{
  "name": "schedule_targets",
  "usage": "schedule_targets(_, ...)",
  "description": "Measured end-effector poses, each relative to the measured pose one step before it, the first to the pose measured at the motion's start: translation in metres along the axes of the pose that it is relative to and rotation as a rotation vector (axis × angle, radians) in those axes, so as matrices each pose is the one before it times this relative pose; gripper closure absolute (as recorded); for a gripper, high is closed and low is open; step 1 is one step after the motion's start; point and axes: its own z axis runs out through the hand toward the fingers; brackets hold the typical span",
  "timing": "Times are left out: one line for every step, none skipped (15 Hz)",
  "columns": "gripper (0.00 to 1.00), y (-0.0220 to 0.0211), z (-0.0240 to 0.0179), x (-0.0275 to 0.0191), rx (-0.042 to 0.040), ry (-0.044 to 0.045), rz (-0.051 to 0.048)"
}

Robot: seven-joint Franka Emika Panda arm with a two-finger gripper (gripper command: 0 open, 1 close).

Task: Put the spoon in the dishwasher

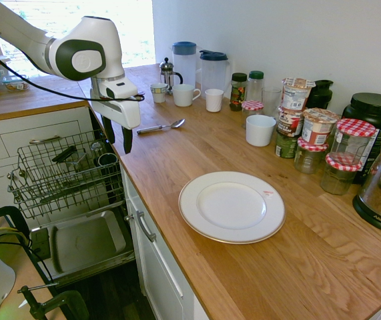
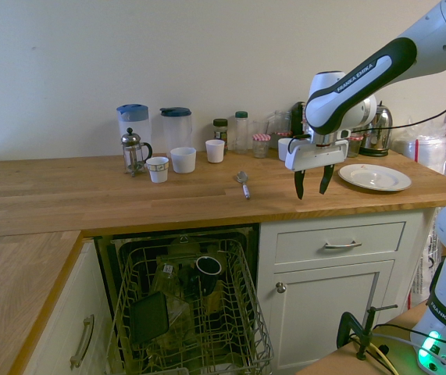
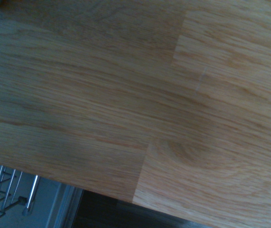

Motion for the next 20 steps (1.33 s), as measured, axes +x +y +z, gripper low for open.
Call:
schedule_targets(0.0,0.00039,0.00064,-0.00005,-0.00171,-0.0049,0.0029)
schedule_targets(0.0,0.00054,0.00044,0.00003,-0.00019,-0.006,0.01127)
schedule_targets(0.0,-0.00068,-0.00032,0.00017,0.00217,-0.00122,0.01724)
schedule_targets(0.0,-0.00261,-0.0023,0.0001,0.00842,-0.00193,0.01702)
schedule_targets(0.0,-0.00497,-0.00453,0.00009,0.01344,0.00019,0.01751)
schedule_targets(0.0,-0.00674,-0.00408,0.00124,0.01001,0.00342,0.01972)
schedule_targets(0.0,-0.00735,-0.00214,0.00211,0.00625,0.00301,0.01946)
schedule_targets(0.0,-0.00895,-0.00105,0.00246,0.00618,0.00171,0.02341)
schedule_targets(0.0,-0.01104,-0.0014,0.0026,0.00892,0.00205,0.02123)
schedule_targets(0.0,-0.01328,-0.00171,0.00172,0.01215,0.00331,0.01789)
schedule_targets(0.0,-0.01253,-0.00011,0.00079,0.00877,0.00295,0.01601)
schedule_targets(0.0,-0.01261,-0.00078,0.00091,0.0051,0.0075,0.01652)
schedule_targets(0.0,-0.01292,0.00071,0.00087,0.00269,0.00904,0.01884)
schedule_targets(0.0,-0.01272,0.00242,-0.00101,0.00046,0.00707,0.01767)
schedule_targets(0.0,-0.01327,0.00395,-0.00178,-0.00203,0.00804,0.01639)
schedule_targets(0.0,-0.01345,0.00663,-0.00383,-0.00541,0.00721,0.01387)
schedule_targets(0.0,-0.01225,0.00613,-0.00371,-0.00163,0.00066,0.01276)
schedule_targets(0.0,-0.01156,0.0051,-0.00257,0.00242,0.0016,0.00952)
schedule_targets(0.0,-0.01055,0.00445,0.00011,0.00609,0.00025,0.01276)
schedule_targets(0.0,-0.00841,0.00472,0.00174,0.00476,-0.00021,0.01607)
